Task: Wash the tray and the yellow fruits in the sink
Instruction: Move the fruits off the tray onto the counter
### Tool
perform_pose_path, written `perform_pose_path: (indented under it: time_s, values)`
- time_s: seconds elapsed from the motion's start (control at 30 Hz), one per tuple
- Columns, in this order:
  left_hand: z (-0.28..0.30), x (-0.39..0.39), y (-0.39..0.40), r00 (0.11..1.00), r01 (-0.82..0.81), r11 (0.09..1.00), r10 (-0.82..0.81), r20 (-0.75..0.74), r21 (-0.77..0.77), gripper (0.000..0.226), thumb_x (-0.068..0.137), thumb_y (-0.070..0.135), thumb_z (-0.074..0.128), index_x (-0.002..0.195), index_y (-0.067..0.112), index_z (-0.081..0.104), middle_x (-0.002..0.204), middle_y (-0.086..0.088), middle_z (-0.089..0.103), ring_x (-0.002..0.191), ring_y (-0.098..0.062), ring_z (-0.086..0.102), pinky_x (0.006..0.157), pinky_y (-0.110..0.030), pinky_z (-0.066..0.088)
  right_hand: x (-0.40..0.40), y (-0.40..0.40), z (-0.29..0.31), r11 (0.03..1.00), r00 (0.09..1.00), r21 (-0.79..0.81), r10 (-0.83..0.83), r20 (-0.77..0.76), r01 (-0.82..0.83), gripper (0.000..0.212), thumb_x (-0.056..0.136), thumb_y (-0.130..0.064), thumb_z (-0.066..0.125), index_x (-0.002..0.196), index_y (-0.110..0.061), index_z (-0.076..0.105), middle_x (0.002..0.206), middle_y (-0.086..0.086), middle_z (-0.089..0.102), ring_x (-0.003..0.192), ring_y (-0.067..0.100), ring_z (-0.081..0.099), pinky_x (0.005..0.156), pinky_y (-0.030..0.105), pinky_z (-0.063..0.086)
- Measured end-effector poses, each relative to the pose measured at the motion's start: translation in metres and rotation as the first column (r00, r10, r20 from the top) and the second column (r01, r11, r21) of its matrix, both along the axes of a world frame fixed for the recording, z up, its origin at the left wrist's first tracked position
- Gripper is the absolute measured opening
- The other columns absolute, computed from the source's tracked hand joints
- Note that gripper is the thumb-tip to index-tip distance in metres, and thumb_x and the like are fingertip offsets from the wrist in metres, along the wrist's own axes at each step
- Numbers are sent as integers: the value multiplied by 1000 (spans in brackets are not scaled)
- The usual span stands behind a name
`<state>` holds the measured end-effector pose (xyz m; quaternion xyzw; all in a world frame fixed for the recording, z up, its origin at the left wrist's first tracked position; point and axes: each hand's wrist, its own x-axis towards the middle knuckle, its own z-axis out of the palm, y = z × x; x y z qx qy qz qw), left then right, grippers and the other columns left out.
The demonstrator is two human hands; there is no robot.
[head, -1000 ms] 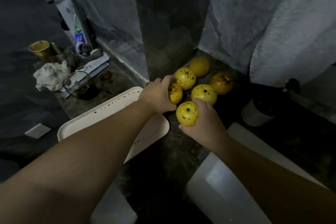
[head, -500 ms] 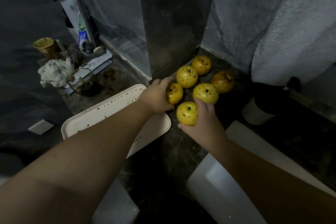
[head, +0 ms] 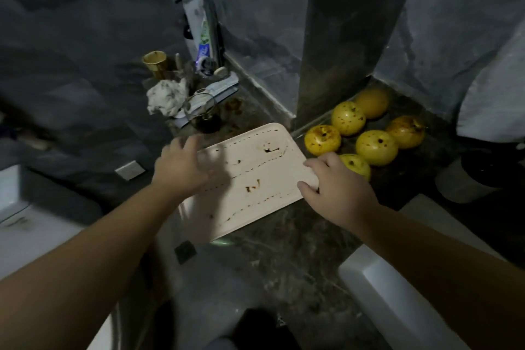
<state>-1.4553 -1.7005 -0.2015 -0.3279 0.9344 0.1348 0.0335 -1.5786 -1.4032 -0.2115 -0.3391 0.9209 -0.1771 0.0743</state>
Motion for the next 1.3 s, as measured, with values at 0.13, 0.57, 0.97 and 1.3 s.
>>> perform_pose_path:
  time_s: [0.13,0.57,0.97,1.3]
  values:
    - [-15,39,-13,965,-250,952,230,129,174,123,72,71,80,164,29,10,165,-17,18,150,-43,28,118,-55,35,-1,-38,-16,973,981,232,-54,189,9,74,94,-71,41,155,-31,31,153,6,33,127,32,52,95,45,48]
    - [-61,62,7,912,-372,820,411,6,434,95,78,56,76,150,14,31,142,-7,54,121,-29,59,85,-33,45,-17,-70,-40,961,878,221,-248,409,169,95,75,-83,43,157,-43,15,155,12,25,130,39,47,86,42,35]
    - [17,95,38,828,-183,897,361,-428,402,73,85,46,71,150,28,43,135,5,62,113,-13,56,89,-32,40,10,7,47,959,927,-74,-243,284,274,76,83,-83,39,145,-40,34,124,-3,65,108,28,63,76,39,44]
    - [81,62,191,895,215,843,32,-445,493,85,82,55,70,157,35,35,132,16,55,111,-8,56,93,-37,45,60,224,78,788,737,50,-595,322,614,71,89,-83,30,118,-22,51,94,-6,57,78,9,54,62,30,39]
